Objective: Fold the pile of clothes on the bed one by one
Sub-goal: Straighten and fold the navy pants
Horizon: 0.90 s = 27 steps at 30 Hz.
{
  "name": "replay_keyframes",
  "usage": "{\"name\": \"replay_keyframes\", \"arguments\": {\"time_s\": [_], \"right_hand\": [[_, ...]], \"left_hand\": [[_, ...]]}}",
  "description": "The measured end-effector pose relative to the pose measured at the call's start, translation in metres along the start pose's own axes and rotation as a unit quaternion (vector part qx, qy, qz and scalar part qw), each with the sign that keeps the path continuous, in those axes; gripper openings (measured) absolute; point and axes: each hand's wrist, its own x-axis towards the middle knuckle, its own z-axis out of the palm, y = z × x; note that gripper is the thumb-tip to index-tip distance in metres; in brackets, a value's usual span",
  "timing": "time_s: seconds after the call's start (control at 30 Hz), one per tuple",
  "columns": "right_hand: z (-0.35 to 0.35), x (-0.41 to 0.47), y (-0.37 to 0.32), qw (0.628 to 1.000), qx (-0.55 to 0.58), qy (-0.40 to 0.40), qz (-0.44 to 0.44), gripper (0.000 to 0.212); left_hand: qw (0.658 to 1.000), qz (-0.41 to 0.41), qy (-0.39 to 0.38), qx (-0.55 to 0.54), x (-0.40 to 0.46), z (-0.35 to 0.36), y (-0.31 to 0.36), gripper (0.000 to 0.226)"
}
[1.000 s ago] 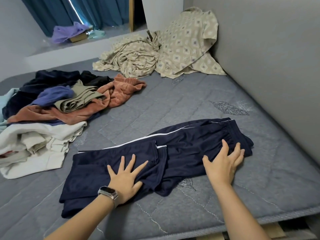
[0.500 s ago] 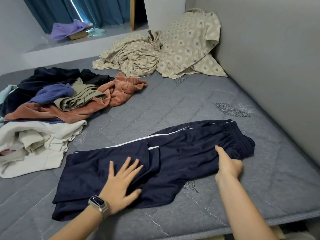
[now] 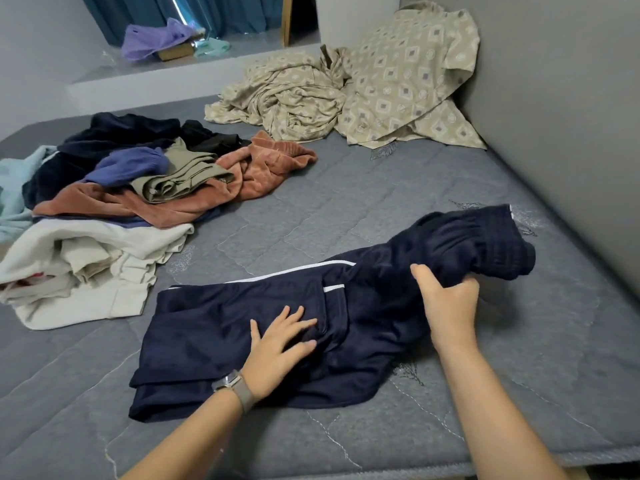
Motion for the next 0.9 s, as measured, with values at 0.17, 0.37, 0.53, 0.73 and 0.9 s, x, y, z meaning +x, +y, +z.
{"name": "replay_keyframes", "arguments": {"time_s": [0.17,0.37,0.53,0.73,0.9], "right_hand": [[0.046,-0.041,-0.006,0.951,-0.13,-0.164,-0.226,0.031],[0.134,-0.107,0.026,0.854,-0.197,-0.384,-0.291,0.018],[0.178,-0.158,0.072,0.718,-0.358,-0.531,-0.275,0.03],[0.178,-0.179,0.095,0.558,-0.481,-0.602,-0.31,0.043],[0.162,-0.134,0.071,0.693,-0.492,-0.417,-0.322,0.057]], "left_hand": [[0.854,-0.069,0.151,-0.493,-0.046,-0.043,-0.022,0.045],[0.736,-0.097,0.227,-0.631,-0.066,-0.082,-0.049,0.08],[0.654,-0.132,0.239,-0.705,-0.08,-0.117,-0.079,0.068],[0.755,-0.306,0.321,-0.483,-0.087,-0.132,-0.136,0.05],[0.874,-0.286,0.367,-0.141,-0.084,-0.13,-0.125,0.063]]}}
